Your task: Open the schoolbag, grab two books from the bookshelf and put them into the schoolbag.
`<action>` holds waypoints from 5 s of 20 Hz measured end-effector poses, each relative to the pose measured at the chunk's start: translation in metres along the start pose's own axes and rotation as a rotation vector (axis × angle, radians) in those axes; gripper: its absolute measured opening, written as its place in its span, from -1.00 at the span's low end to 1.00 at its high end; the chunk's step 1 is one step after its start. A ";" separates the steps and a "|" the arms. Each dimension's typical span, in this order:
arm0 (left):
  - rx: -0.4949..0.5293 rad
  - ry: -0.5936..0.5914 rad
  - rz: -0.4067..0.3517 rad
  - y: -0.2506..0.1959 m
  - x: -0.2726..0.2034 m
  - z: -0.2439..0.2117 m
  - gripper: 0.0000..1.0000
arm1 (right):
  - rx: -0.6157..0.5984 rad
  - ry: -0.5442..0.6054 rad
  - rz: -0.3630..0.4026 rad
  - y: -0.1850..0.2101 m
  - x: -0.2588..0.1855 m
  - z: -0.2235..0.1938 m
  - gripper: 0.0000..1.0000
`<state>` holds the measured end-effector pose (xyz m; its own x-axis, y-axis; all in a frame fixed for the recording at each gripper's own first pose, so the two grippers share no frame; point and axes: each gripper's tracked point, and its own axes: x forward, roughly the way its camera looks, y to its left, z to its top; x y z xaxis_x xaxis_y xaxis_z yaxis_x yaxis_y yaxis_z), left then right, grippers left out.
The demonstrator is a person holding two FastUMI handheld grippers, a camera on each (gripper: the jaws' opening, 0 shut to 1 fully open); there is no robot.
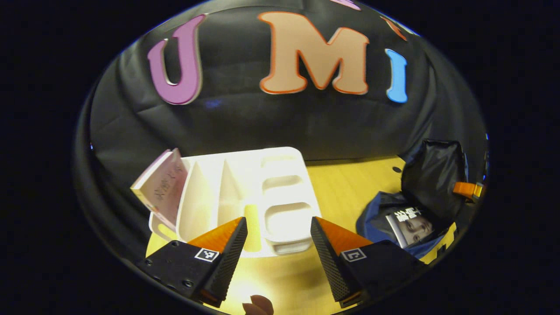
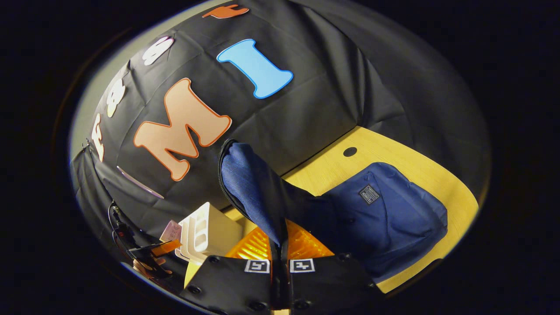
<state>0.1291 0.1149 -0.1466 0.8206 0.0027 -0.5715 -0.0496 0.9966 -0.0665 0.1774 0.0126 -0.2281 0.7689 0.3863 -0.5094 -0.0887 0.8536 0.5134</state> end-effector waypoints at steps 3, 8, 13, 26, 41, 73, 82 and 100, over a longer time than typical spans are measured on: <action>0.030 -0.039 0.063 0.051 -0.013 0.018 0.70 | -0.003 0.001 -0.003 0.000 0.000 0.000 -0.94; 0.026 -0.008 0.137 0.125 -0.012 0.033 0.71 | -0.008 0.002 -0.007 0.001 0.000 0.000 -0.94; -0.004 0.060 0.160 0.178 -0.001 0.050 0.70 | -0.005 -0.001 -0.012 0.000 -0.001 0.001 -0.94; -0.047 0.353 0.125 0.223 0.077 0.018 0.75 | 0.001 -0.008 -0.023 0.000 -0.004 0.001 -0.94; -0.095 0.504 0.100 0.224 0.103 -0.011 -0.02 | -0.021 -0.004 -0.041 0.001 -0.003 0.002 -0.94; -0.509 0.261 -0.068 0.257 -0.008 0.068 -0.29 | -0.029 0.004 -0.042 0.003 -0.002 0.001 -0.94; -0.840 0.183 -0.265 0.232 -0.034 0.080 -0.28 | -0.026 0.001 -0.043 0.003 -0.001 0.003 -0.94; -1.050 0.198 -0.707 0.016 -0.030 0.081 -0.27 | -0.027 -0.001 -0.034 0.003 -0.004 0.003 -0.94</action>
<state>0.1497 0.1369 -0.0647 0.7585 -0.6006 -0.2528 -0.1371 0.2322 -0.9629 0.1759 0.0132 -0.2226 0.7726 0.3561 -0.5256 -0.0792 0.8755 0.4767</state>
